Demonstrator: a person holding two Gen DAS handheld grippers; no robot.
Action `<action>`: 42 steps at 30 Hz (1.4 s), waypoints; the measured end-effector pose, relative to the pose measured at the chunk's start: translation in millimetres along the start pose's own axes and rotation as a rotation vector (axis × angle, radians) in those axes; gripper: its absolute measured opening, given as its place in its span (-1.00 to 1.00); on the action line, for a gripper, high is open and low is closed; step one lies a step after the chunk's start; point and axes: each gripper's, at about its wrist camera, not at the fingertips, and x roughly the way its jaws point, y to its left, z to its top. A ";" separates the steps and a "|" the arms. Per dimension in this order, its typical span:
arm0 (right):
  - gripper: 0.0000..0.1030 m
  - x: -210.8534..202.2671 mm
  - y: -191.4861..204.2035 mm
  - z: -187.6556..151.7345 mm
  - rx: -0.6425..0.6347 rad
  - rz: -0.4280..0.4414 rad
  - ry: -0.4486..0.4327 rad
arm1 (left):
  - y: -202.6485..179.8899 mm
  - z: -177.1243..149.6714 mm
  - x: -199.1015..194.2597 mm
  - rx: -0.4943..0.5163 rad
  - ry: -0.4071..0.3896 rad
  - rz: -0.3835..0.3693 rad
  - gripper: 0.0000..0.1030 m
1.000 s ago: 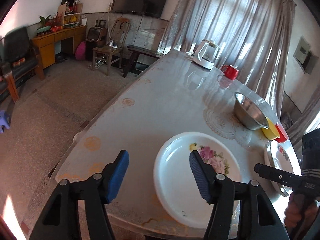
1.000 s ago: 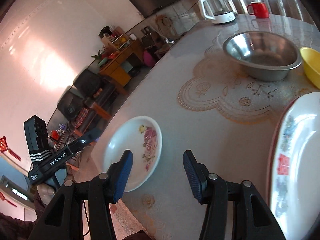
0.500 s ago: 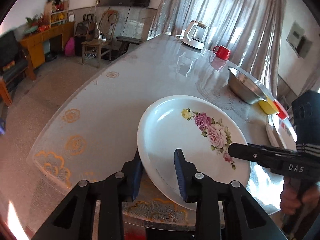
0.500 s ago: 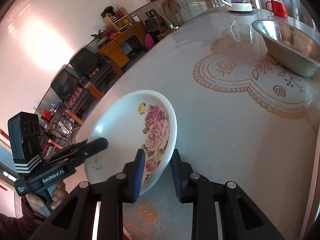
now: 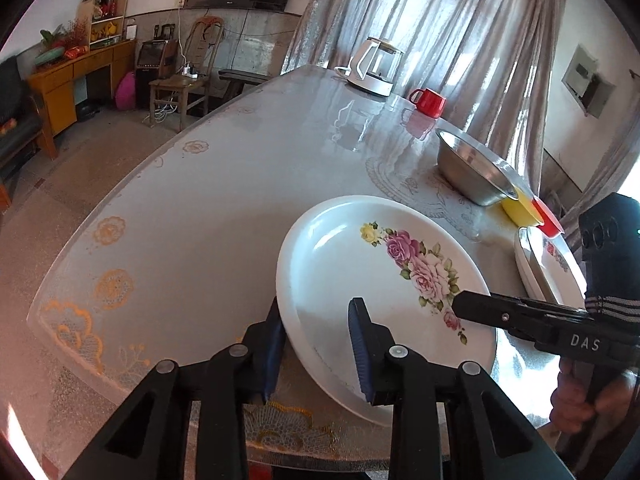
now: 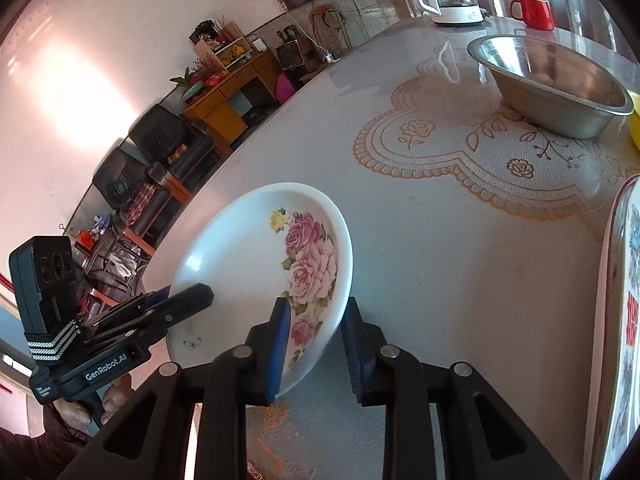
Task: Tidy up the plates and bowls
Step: 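Carry the rose-print plate with the right gripper over the plate stack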
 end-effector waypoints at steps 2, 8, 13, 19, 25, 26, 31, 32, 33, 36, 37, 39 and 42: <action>-0.49 -0.4 2.1 -1.1 -0.012 -0.008 -0.006 | -2.3 1.2 2.1 0.018 -0.010 0.022 -0.40; -0.48 -2.9 3.8 -3.9 -0.008 -0.003 -0.019 | -2.9 2.8 3.4 0.018 -0.011 0.023 -0.40; -0.47 -6.5 4.9 -5.2 -0.011 -0.029 -0.026 | -7.6 -0.7 -2.5 0.025 -0.015 0.000 -0.40; -0.46 -16.4 2.7 -7.2 0.005 -0.031 -0.040 | -12.1 3.2 -12.1 0.028 -0.039 -0.028 -0.40; -0.46 -28.7 0.4 -8.8 0.024 -0.022 -0.072 | -20.9 9.2 -21.0 0.040 -0.062 -0.054 -0.40; -0.46 -31.4 -0.2 -9.6 0.028 -0.022 -0.077 | -23.2 10.3 -21.9 0.046 -0.065 -0.056 -0.40; -0.46 -47.0 -5.3 -13.0 0.046 -0.027 -0.110 | -37.8 16.5 -23.2 0.072 -0.075 -0.075 -0.40; -0.47 -50.6 -6.5 -13.3 0.051 -0.028 -0.117 | -41.0 18.5 -23.2 0.076 -0.076 -0.080 -0.40; -0.47 -54.2 -8.3 -13.5 0.057 -0.029 -0.125 | -44.5 20.1 -23.4 0.081 -0.078 -0.085 -0.40; -0.46 -65.6 -13.0 -15.7 0.074 -0.037 -0.149 | -56.0 25.2 -23.7 0.101 -0.086 -0.104 -0.40; -0.47 -69.8 -14.9 -16.6 0.079 -0.042 -0.158 | -60.5 26.5 -23.9 0.111 -0.089 -0.111 -0.40; -0.47 -79.4 -20.0 -18.7 0.095 -0.049 -0.178 | -71.7 30.0 -24.2 0.133 -0.096 -0.128 -0.40; -0.46 -96.0 -29.6 -22.4 0.124 -0.064 -0.210 | -90.5 36.5 -22.8 0.166 -0.097 -0.164 -0.40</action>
